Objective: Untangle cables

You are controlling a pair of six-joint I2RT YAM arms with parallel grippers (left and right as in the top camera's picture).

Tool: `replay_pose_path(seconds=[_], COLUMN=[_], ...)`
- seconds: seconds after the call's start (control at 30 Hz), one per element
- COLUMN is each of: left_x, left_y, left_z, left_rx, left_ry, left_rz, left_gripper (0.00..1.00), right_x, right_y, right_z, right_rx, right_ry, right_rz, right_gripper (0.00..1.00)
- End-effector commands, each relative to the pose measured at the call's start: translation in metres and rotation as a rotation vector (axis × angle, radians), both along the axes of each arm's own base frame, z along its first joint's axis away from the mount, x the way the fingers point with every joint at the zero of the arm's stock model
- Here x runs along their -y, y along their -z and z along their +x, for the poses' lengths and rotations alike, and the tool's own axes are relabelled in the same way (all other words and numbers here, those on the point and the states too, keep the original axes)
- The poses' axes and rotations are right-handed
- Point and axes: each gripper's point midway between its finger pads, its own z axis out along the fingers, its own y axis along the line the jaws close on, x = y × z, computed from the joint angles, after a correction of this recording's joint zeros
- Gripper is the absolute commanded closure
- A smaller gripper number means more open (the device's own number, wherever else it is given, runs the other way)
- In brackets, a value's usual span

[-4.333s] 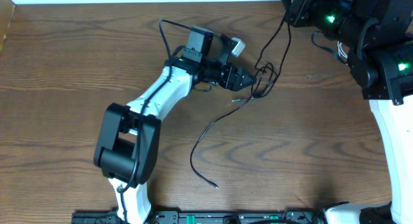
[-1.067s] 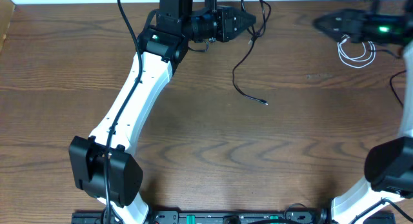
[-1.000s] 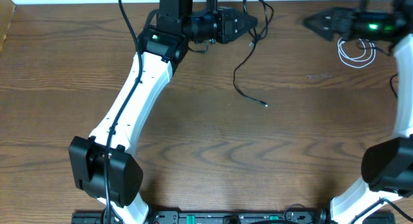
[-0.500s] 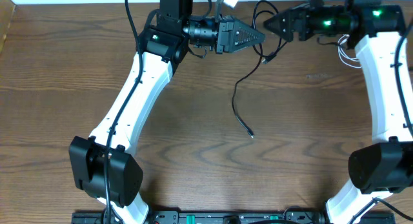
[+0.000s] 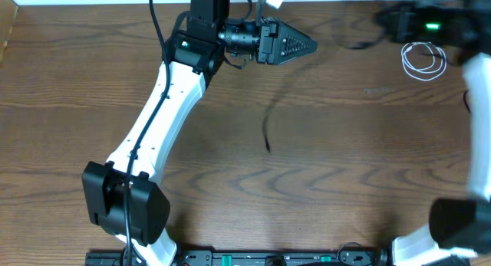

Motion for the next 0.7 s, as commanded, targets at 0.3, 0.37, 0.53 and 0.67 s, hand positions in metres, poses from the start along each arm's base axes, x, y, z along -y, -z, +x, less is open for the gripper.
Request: replay_pose_path(seconds=[0.3,0.37,0.53,0.67], left_x=[-0.001,-0.001,-0.001,-0.001], left_y=[-0.007,-0.006,-0.006,-0.007], left_z=[0.004,0.004,0.004,0.003], left_rx=[0.108,0.108,0.108,0.108], left_ry=[-0.009,-0.009,-0.01,-0.008], left_rz=[-0.005,-0.004,-0.004,-0.005], left_gripper=[0.44,0.44,0.44,0.44], right_x=[0.125,0.134,0.144,0.158], right_y=[-0.09,-0.092,-0.085,-0.069], right_z=[-0.108,-0.117,-0.128,-0.136], right_rx=[0.118,0.117,0.083,0.012], right_ry=[0.45,0.489,0.519,0.6], right_rz=[0.013,0.011,-0.003,-0.06], right_gripper=[0.99,0.99,0.99,0.99])
